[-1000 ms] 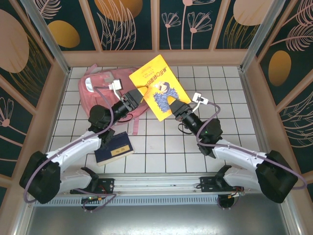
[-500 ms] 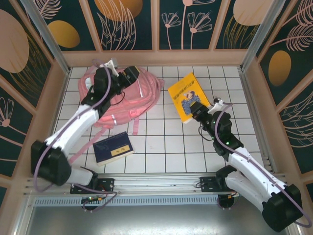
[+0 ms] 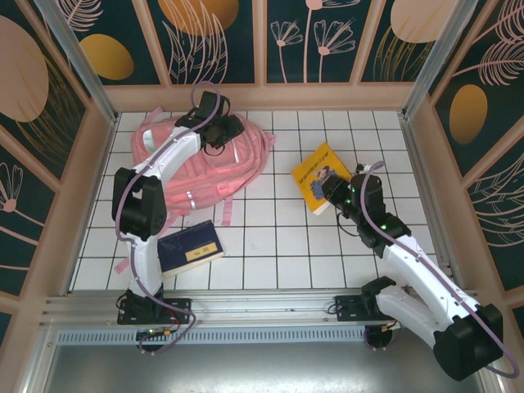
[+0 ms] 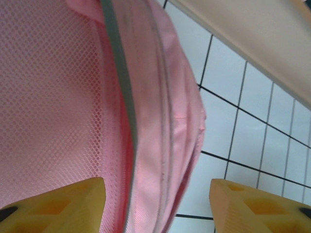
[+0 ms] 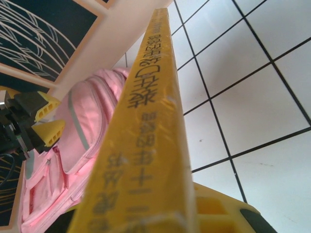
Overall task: Pack the student bag
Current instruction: Open the student bag at the top-center of the table.
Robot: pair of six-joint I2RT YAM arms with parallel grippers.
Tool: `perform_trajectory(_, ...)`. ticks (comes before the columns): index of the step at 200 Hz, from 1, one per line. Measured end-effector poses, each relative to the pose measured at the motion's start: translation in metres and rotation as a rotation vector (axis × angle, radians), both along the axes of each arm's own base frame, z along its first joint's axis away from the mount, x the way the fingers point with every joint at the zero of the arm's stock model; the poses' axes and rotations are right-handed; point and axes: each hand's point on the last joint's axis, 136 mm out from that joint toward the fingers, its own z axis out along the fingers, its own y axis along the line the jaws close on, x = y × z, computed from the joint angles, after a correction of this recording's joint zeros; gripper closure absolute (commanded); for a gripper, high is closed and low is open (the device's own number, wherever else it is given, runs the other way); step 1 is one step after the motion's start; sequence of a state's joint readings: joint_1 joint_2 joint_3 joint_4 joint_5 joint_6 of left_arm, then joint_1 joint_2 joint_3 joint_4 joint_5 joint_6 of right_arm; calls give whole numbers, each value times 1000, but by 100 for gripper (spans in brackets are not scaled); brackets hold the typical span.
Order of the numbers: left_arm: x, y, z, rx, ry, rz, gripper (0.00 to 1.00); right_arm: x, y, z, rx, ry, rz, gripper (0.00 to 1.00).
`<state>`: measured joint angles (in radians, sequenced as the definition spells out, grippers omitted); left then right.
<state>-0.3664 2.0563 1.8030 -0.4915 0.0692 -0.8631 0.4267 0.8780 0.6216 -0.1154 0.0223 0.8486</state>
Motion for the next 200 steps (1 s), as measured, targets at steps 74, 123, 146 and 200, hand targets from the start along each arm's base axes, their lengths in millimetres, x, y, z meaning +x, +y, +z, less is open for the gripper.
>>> perform_trajectory(74, 9, -12, -26, 10, 32, -64, 59, 1, -5, -6, 17, 18, 3, 100)
perform_trajectory(123, 14, -13, -47, 60, 51, -114, 100, 0, -6, -8, 18, 26, 12, 100)
perform_trajectory(146, 13, -12, -51, 87, 51, -152, 100, -2, -9, -11, -2, 38, 7, 100)
perform_trajectory(200, 8, -43, -14, 152, -45, -342, 100, 0, -36, 14, -161, 3, -75, 100)
